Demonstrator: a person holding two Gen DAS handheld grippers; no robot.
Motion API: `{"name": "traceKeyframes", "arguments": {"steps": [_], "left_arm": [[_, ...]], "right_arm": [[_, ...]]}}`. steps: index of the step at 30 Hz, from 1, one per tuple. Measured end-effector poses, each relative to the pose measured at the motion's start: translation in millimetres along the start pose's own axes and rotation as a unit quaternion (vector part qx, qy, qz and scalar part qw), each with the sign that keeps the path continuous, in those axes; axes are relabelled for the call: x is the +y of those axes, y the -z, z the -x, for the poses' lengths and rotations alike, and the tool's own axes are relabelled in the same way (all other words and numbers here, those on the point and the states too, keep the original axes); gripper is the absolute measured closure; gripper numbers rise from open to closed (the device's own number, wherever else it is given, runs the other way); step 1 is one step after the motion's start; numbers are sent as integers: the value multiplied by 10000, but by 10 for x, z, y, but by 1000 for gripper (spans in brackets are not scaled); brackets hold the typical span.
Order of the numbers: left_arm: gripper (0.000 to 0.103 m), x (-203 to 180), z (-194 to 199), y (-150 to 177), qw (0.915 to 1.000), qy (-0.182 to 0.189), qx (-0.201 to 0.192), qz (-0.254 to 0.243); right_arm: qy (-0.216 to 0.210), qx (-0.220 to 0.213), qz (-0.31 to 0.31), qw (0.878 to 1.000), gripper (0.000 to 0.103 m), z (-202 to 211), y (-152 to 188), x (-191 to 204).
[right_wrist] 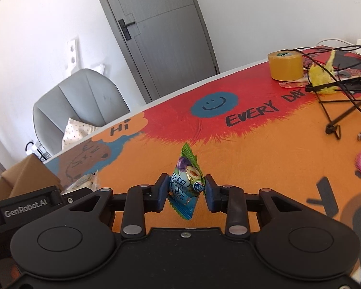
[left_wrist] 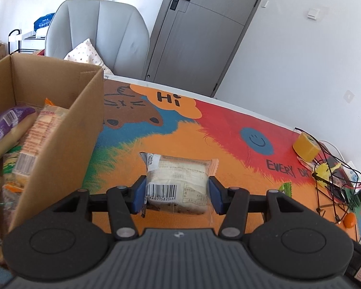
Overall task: Organize snacks
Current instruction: 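Carry the cake packet and candy over the cardboard box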
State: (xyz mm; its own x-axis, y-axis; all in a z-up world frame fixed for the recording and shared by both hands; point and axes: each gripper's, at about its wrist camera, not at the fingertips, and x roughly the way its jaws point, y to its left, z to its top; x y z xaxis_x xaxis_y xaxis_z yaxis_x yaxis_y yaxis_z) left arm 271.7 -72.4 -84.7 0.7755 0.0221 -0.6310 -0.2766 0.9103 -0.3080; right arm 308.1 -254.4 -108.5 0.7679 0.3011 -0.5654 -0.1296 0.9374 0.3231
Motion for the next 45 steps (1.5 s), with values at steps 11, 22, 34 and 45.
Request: {"name": "traceKeyframes", "arguments": {"steps": [11,22,34,45], "left_arm": [[50,102,564,14,9990,122,-411,-134],[50,319,1058,-32,9965,105,-831,-62],[50,715,1329,-142,9936,-46,-1110,221],[50,1210,1358,-235,9917,-323,-1122,529]], "right_arm": [[-278,-464,-147,9984,71,529,139,175],[-581,-690,52,9959,71,848,195,488],[-877,-770,307,9927,71,949,215,848],[-1163,-679,501,9896,71,846,245,1249]]}}
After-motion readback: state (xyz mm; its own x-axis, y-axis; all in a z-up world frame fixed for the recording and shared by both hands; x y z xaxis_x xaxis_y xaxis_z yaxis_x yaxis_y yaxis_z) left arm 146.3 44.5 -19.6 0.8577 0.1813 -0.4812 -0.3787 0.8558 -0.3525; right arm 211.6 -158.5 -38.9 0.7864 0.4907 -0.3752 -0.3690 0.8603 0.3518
